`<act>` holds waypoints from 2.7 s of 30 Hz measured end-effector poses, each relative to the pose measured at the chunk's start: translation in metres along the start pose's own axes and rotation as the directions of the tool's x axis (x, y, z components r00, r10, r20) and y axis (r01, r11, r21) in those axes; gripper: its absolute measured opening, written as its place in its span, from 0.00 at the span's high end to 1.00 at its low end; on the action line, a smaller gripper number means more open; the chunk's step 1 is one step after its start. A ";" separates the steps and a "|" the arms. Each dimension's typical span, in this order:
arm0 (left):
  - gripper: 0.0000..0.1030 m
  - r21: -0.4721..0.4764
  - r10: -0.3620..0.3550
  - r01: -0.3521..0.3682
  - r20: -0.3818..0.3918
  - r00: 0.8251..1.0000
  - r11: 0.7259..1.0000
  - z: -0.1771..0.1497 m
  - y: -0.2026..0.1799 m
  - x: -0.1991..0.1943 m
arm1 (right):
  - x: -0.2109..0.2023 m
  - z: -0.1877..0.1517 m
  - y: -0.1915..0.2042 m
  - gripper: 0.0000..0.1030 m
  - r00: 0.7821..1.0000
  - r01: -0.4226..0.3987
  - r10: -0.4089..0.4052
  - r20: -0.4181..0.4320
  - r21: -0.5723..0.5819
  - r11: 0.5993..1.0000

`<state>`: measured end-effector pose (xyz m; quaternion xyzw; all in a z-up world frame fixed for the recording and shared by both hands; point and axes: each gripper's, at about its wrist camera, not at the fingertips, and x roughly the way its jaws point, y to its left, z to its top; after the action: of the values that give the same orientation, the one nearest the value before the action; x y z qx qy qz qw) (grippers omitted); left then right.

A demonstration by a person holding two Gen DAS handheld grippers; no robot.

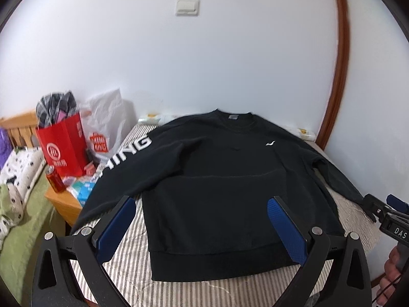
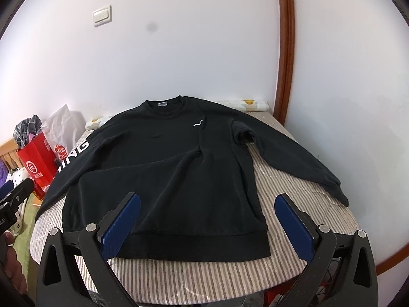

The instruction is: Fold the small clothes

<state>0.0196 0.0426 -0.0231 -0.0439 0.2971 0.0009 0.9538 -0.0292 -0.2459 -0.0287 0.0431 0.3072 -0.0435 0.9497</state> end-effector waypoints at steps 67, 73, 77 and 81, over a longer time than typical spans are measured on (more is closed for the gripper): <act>0.93 -0.116 0.141 -0.143 -0.032 0.990 0.983 0.106 0.073 0.180 | 0.172 0.024 -0.040 0.00 0.986 0.058 -0.054 -0.159 0.016 0.998; 0.93 0.088 0.039 -0.035 -0.043 0.998 0.996 0.117 -0.032 0.216 | 0.171 0.014 -0.078 0.00 0.981 0.087 -0.072 -0.181 0.080 0.993; 0.93 0.174 -0.019 0.041 -0.127 0.992 0.984 0.099 -0.086 0.249 | 0.163 0.004 -0.097 0.00 0.978 0.123 -0.108 -0.179 0.076 0.990; 0.93 0.191 -0.025 0.066 -0.210 0.977 0.979 0.081 -0.107 0.269 | 0.159 -0.003 -0.112 0.00 0.971 0.174 -0.161 -0.179 0.057 0.983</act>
<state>0.2904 -0.0633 -0.1005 0.0438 0.3922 -0.0551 0.9172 0.0852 -0.3660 -0.1306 0.0552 0.3893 -0.1306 0.9101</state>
